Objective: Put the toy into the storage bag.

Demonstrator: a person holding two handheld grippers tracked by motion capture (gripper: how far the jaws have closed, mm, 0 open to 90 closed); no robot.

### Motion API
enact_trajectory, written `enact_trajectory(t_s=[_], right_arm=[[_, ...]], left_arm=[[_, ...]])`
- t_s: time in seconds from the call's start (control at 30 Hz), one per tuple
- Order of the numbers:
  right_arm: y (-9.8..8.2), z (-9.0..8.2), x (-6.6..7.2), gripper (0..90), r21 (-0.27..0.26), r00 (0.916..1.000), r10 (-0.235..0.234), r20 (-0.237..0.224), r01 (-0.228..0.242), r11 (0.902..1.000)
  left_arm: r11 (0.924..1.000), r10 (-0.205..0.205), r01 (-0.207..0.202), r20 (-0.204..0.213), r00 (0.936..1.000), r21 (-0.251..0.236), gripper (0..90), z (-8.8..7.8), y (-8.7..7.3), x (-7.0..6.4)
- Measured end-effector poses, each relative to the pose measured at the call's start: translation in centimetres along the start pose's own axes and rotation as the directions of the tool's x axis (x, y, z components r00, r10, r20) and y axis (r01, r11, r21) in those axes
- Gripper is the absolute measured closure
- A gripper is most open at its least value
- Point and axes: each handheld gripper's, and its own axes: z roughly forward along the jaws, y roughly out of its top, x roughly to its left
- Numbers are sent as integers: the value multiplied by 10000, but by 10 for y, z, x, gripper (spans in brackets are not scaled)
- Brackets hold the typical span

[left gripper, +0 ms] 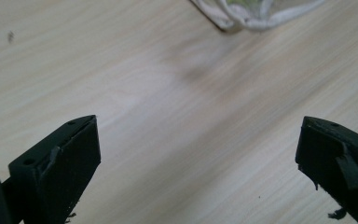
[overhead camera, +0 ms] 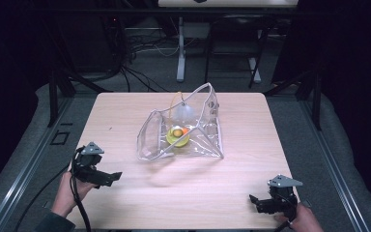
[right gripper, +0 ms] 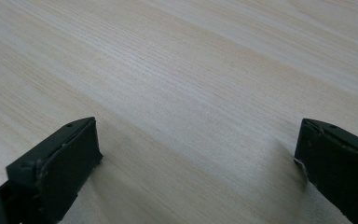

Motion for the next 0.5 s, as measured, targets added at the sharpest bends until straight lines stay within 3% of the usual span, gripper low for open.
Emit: enact_trajectory(t_s=[0.1, 0.27, 0.43, 0.5], right_arm=[[0, 0, 0, 0, -2, 10000, 3, -4, -3, 10000], [0, 0, 0, 0, -11, 10000, 13, -27, -13, 10000], [0, 0, 0, 0, -11, 10000, 12, -31, -12, 10000], [0, 0, 0, 0, -3, 10000, 5, -12, -5, 10000]], left_arm=[[9989, 119, -129, 222, 9997, 453, 0, 9, -7, -1], [9988, -8, -4, 253, 9997, 496, 0, 15, -14, -1], [9958, 71, -101, 328, 9994, 906, 0, 24, -21, 0], [9955, -105, 61, 456, 9989, 948, 0, 26, -23, 3]])
